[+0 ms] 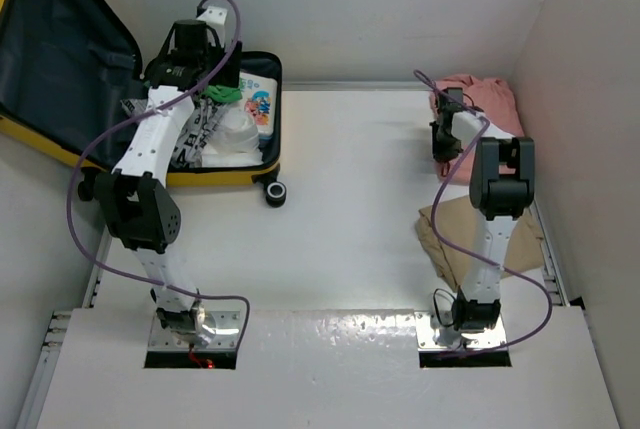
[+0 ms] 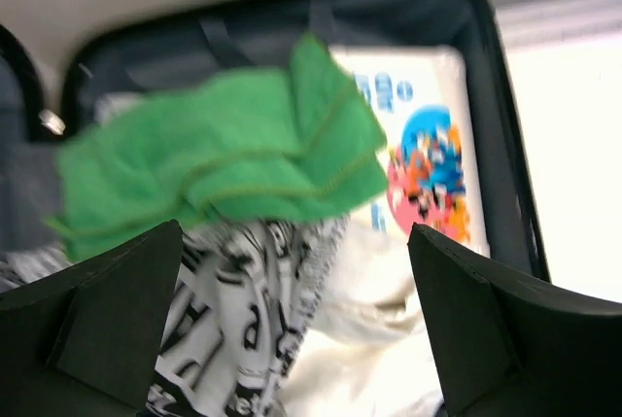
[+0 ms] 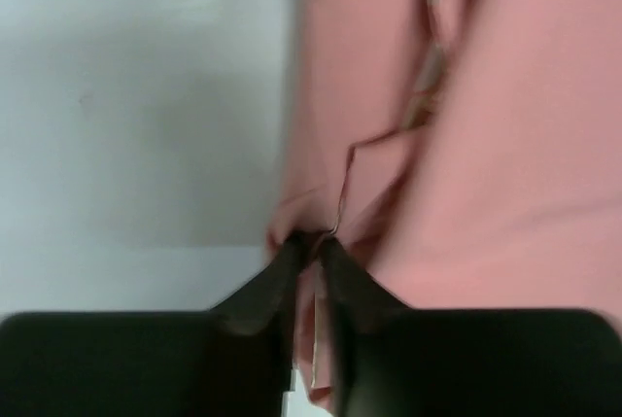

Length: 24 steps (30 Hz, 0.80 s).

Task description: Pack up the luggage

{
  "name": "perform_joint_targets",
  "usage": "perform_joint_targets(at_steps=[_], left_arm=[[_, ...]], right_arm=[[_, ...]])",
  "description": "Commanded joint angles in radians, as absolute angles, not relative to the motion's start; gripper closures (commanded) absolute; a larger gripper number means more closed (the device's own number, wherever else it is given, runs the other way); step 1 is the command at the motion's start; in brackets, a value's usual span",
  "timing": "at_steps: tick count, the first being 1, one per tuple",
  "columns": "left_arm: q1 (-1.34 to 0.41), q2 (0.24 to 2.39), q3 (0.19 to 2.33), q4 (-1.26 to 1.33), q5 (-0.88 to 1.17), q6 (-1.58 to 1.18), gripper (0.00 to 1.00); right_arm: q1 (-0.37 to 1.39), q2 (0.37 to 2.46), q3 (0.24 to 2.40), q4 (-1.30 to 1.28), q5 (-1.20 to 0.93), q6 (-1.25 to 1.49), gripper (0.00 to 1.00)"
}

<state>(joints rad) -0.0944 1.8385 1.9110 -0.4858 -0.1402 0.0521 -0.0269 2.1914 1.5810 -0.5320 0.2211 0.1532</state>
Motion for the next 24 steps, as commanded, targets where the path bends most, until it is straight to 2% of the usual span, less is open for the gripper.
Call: perform_joint_targets(at_steps=[1,3,6,10,14,18,19,21,22,23,24], left_arm=[[-0.066,1.792,1.872,-0.512,-0.045,-0.018,0.0],[-0.054,1.805,1.871,-0.512,-0.011,-0.037,0.0],[-0.044,1.845,1.887,-0.522,0.064,-0.048,0.0],[-0.055,1.904,1.943,-0.522,0.175,-0.035,0.0],[-0.119,1.968,2.02,-0.522,0.346,0.005,0.02],[-0.175,2.072,2.148,-0.522,0.527,0.031,0.01],[-0.189,2.1,2.181,-0.534,0.567,0.031,0.01],[-0.239,2.192,2.271,-0.534,0.648,0.015,0.01],[-0.258,2.224,2.301,-0.534,0.673,0.005,0.01],[-0.273,2.293,2.328,-0.534,0.695,-0.03,0.01],[-0.302,2.325,2.373,-0.534,0.734,-0.056,0.01]], right_arm=[[0.064,2.223,1.61,-0.676,0.016,0.061,0.89],[0.136,2.247,1.675,-0.771,-0.042,0.013,1.0],[0.212,2.185,1.666,-0.845,-0.09,-0.188,1.0],[0.268,2.028,1.412,-0.819,-0.138,-0.421,1.0],[0.27,1.85,1.206,-0.834,-0.12,-0.722,1.0],[0.201,1.744,1.126,-0.848,-0.072,-0.825,1.0],[0.178,1.696,1.112,-0.845,-0.072,-0.857,0.97],[0.146,1.655,1.062,-0.776,-0.06,-0.833,0.74],[0.118,1.61,1.057,-0.758,-0.06,-0.804,0.51],[0.114,1.602,1.077,-0.74,-0.055,-0.661,0.4],[0.104,1.601,1.098,-0.747,-0.066,-0.603,0.35]])
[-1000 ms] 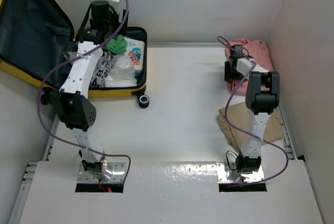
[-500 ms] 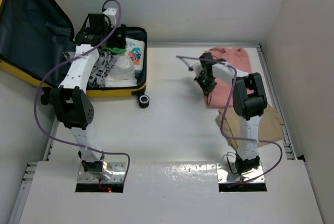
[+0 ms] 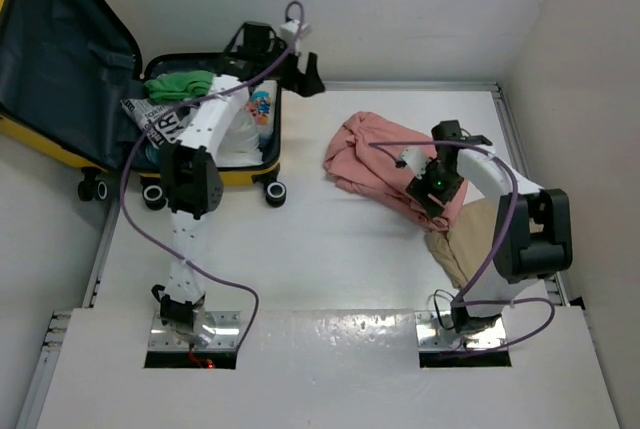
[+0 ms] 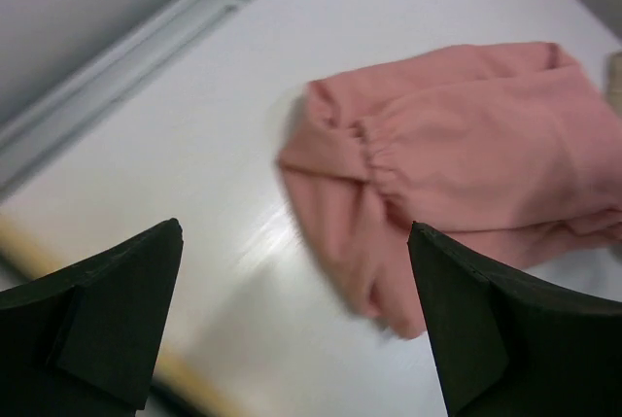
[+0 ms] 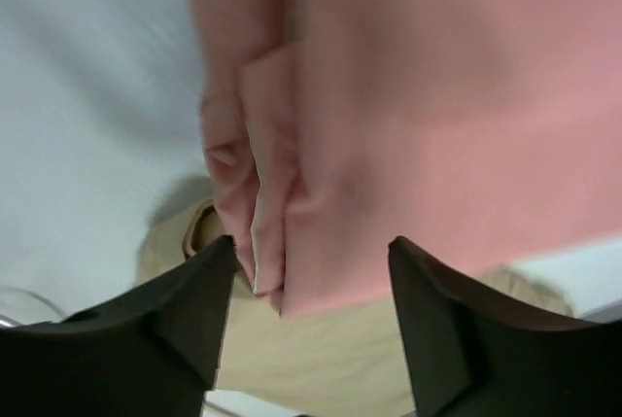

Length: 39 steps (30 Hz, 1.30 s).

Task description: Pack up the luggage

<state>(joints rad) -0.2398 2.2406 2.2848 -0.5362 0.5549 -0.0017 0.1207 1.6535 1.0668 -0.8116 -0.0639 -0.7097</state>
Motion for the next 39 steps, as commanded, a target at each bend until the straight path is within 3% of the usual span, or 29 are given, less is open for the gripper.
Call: perform_joint_targets(at_steps=[1,5,10,14,19,27,30,33,36,38,39], left_arm=[[-0.316,2.356,2.387,-0.525,0.751,-0.086,0.01],[-0.368,2.462,2.37,-0.483,0.804,-0.247,0.01],[-0.39,2.499,2.283,-0.474,0.668,-0.325,0.01],[-0.399,2.499,2.263,-0.494,0.488,-0.314,0.01],[-0.408,2.499,2.253,-0.517,0.29,-0.305,0.01],[-0.428,2.545,2.253,-0.506,0.419,-0.296,0.04],[-0.448,2.568,2.243,-0.492,0.5,-0.287,0.18],[-0.468,2.577,2.232,-0.483,0.526,-0.276,0.37],[-0.477,2.577,2.212,-0.483,0.514,-0.276,0.47],[-0.486,2.577,2.203,-0.483,0.514,-0.276,0.53],[-0.486,2.577,2.203,-0.483,0.514,-0.276,0.66]], right_arm=[[0.066,1.603,1.168,-0.768,-0.083,-0.545,0.32],[-0.056,1.693,1.42,-0.986,-0.256,-0.071,0.27],[-0.19,1.738,1.402,-1.013,-0.304,0.191,0.26],[-0.276,1.775,1.351,-0.977,-0.224,0.265,0.26],[-0.275,1.868,1.381,-0.947,-0.273,0.295,0.26],[-0.253,2.08,1.548,-0.93,-0.245,0.319,0.31],[-0.256,2.12,1.571,-0.922,-0.285,0.311,0.47],[-0.242,2.123,1.586,-0.917,-0.314,0.292,0.72],[-0.232,2.117,1.589,-0.913,-0.33,0.287,0.94],[-0.229,2.114,1.594,-0.911,-0.33,0.278,1.0],[-0.229,2.111,1.597,-0.911,-0.331,0.278,1.0]])
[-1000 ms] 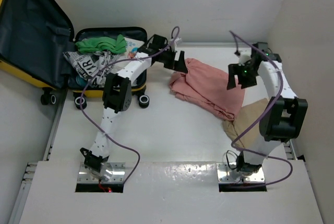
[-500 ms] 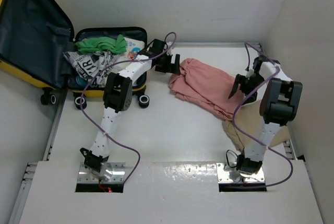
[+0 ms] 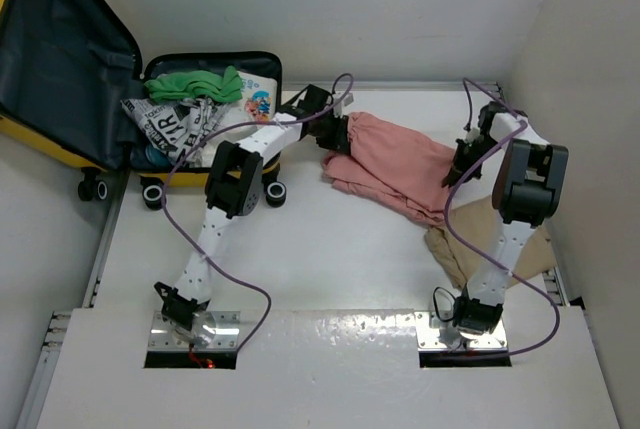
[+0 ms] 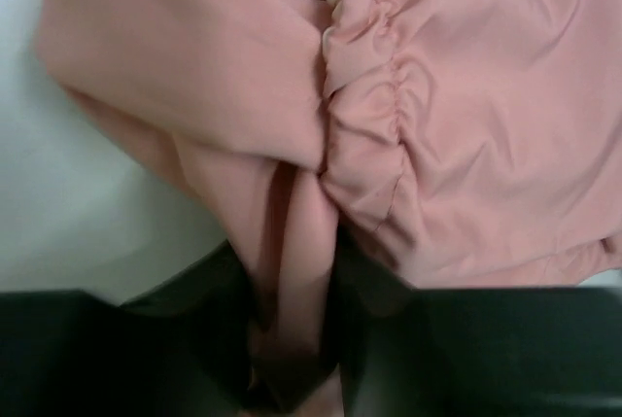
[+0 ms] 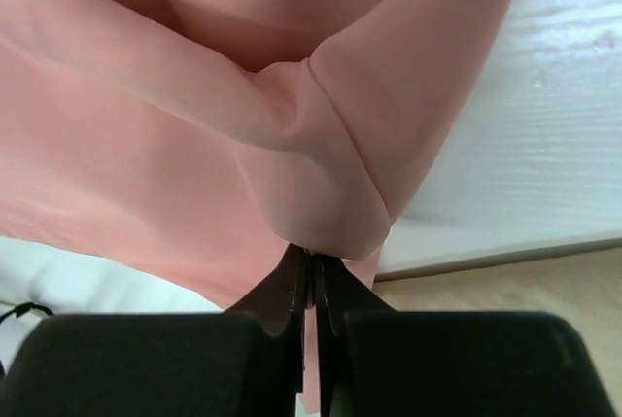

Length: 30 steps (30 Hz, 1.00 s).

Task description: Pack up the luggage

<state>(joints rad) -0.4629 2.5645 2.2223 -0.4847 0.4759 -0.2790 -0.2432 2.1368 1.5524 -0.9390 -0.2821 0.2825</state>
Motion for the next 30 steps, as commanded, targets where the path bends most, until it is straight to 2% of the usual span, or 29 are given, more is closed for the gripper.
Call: perform_joint_targets(at_steps=[1,3,4,12,16,24,30], left_arm=[[-0.486,2.577,2.203,-0.483,0.523,-0.276,0.76],[-0.486,2.56,2.203,-0.483,0.523,-0.252,0.95],[-0.486,2.548,2.203,-0.483,0.506,-0.242,1.0],[-0.486,2.425,2.184,-0.474,0.414,-0.14,1.0],[-0.477,2.288,2.152,-0.395,0.339,-0.104,1.0],[-0.367,2.056,2.125,-0.328,0.118,-0.074,1.0],[-0.19,1.85,1.997,-0.328,0.019,-0.061,1.0]], right_arm=[[-0.227,2.105,1.597,-0.907,-0.33,0.276,1.0],[-0.224,2.086,1.595,-0.875,-0.333,0.268,1.0],[-0.225,2.045,1.588,-0.855,-0.336,0.275,1.0],[-0.203,1.953,1.526,-0.713,-0.344,0.29,1.0],[-0.175,1.876,1.514,-0.606,-0.376,0.328,1.0],[-0.068,1.841,1.659,-0.393,-0.411,0.416,1.0],[0.078,1.896,1.808,-0.252,-0.474,0.544,1.0]])
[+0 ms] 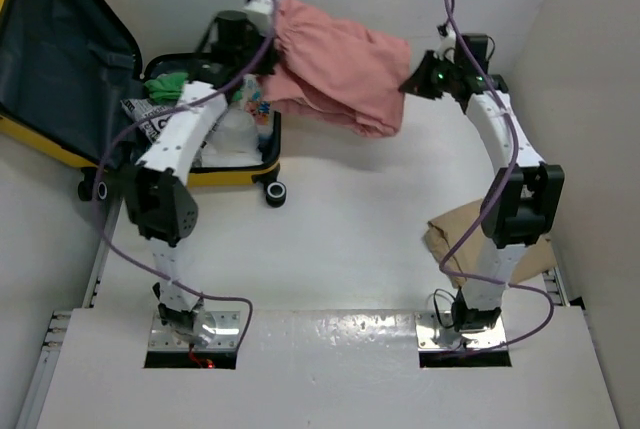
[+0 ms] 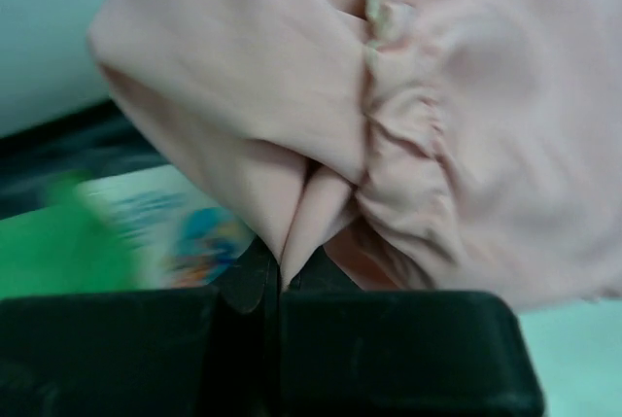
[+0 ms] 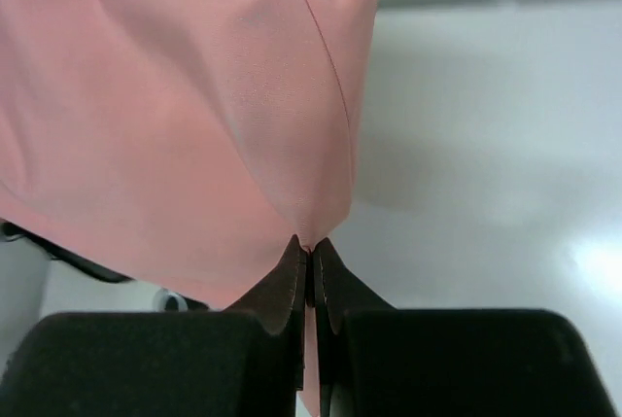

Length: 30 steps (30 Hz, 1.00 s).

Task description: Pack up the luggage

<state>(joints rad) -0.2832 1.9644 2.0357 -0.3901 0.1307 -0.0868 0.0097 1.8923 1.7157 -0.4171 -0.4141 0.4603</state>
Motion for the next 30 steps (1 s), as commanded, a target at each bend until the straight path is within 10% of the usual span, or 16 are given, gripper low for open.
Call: perform_joint_targets(at_steps=[1,19,30], left_arm=[[-0.169,1.827,1.982,-0.328,0.002,-0.061,1.0],[0.316,1.667,1.397,-0.102,-0.147,0.087,1.0],[0.357,1.995,1.715,-0.104,-0.11,0.086,1.0]], right_arm=[[0.11,1.928,1.822,-0.217,-0.477,0.563,1.0],[0.589,2.43,2.198,0.156,-0.422,0.651,1.0],[0.644,2.536,2.213,0.177,-0.043,0.554,1.0]])
